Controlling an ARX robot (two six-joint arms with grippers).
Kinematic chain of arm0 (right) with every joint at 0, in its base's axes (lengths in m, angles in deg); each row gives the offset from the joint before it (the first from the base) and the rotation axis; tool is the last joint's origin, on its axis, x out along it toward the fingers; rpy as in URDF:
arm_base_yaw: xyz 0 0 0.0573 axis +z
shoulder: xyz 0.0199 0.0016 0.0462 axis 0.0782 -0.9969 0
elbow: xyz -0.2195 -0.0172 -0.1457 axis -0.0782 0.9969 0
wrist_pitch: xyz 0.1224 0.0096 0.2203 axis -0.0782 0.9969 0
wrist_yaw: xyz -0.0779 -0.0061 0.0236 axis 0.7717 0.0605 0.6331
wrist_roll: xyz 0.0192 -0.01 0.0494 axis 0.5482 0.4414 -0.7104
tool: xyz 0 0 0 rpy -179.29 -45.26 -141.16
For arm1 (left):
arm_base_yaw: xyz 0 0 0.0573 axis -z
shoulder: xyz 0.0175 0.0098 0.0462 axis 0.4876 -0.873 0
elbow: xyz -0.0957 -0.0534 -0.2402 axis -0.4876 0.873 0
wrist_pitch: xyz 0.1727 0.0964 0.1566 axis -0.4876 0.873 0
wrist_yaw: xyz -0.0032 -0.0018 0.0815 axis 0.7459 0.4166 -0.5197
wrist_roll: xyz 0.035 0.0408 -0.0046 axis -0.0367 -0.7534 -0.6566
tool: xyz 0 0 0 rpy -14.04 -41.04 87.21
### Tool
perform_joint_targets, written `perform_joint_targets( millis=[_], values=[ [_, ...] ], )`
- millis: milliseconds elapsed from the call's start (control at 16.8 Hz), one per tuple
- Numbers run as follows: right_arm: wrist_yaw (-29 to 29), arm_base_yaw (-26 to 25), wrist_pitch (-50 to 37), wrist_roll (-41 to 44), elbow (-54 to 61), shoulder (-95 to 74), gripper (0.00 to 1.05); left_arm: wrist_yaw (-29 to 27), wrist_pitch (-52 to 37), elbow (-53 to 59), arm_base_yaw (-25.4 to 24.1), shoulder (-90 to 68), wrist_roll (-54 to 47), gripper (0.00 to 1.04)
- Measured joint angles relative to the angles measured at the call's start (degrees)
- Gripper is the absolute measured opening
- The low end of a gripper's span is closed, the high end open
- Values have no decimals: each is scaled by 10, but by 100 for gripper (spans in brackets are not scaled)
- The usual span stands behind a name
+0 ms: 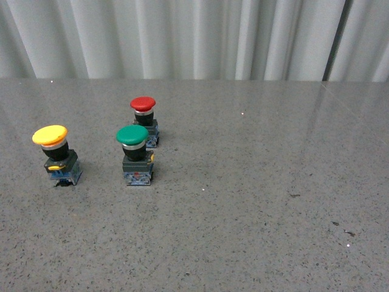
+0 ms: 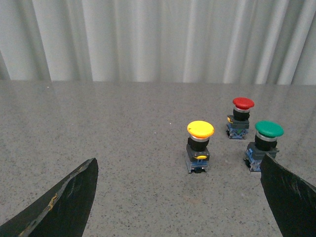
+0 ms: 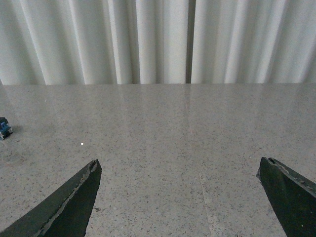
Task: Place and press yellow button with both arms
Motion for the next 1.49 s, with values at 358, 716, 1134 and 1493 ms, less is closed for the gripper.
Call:
perform_joint_targets(
  millis=[358, 716, 1134, 1493],
  values=[
    [0, 0, 0, 0, 0, 0, 98, 0, 0, 0, 0, 0, 0, 98],
    [0, 0, 0, 0, 0, 0, 98, 0, 0, 0, 0, 0, 0, 98],
    [0, 0, 0, 0, 0, 0, 98, 0, 0, 0, 0, 0, 0, 98],
    [0, 0, 0, 0, 0, 0, 98, -146, 79, -36, 73, -64, -3, 98]
  ],
)
